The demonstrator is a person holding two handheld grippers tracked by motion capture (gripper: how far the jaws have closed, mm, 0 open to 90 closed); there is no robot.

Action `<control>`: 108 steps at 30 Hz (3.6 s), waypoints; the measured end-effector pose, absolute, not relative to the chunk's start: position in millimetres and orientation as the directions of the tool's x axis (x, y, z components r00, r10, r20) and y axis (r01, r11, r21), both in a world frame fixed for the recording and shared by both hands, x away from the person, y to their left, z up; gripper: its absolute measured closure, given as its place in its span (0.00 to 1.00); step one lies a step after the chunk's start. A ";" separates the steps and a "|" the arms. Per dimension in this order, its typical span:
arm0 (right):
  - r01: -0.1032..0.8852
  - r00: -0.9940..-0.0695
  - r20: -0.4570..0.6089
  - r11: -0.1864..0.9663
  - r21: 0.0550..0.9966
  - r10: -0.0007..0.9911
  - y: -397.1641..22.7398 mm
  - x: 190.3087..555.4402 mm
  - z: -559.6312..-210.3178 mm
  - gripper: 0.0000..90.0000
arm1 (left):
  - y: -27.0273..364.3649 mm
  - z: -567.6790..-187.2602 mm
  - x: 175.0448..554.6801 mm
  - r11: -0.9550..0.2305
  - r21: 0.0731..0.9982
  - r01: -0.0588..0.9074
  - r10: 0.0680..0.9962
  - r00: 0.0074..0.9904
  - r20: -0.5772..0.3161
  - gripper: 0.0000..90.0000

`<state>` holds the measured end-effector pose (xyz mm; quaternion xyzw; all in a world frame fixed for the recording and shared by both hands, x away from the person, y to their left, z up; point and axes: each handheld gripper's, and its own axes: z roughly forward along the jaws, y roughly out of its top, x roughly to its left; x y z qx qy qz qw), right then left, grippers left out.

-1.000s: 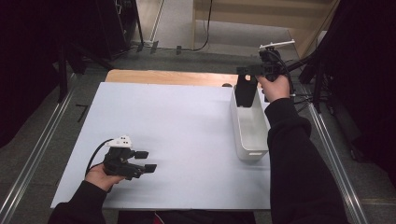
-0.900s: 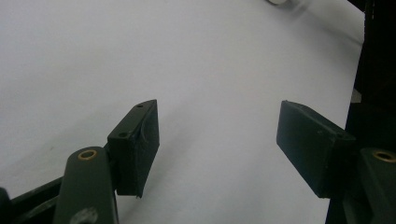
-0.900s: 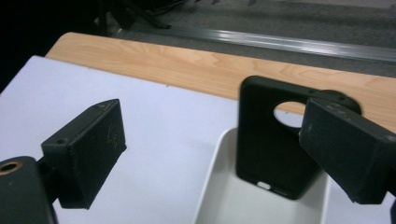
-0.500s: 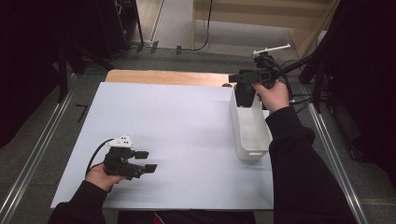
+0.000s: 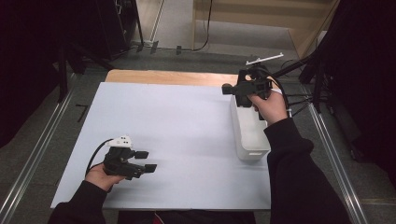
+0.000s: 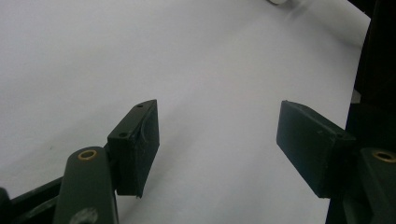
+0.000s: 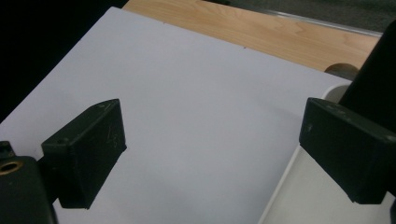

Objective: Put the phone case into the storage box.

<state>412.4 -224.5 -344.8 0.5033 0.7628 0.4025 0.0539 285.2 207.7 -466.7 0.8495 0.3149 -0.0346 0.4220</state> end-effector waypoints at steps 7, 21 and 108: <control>0.715 -0.524 0.334 0.192 0.672 0.783 -217.2 396.6 -355.7 0.06 | 207.7 -466.6 285.0 -0.446 0.694 0.565 0.506 0.799 -0.325 0.33; 0.696 -0.585 0.376 0.207 0.687 0.718 -205.2 369.0 -374.3 0.06 | 207.9 -466.5 285.0 -0.445 0.695 0.564 0.506 0.799 -0.324 0.33; 0.624 -0.707 0.325 0.339 0.704 0.628 -216.2 240.9 -461.1 0.21 | 219.4 -460.7 273.6 -0.440 0.698 0.566 0.505 0.798 -0.329 0.33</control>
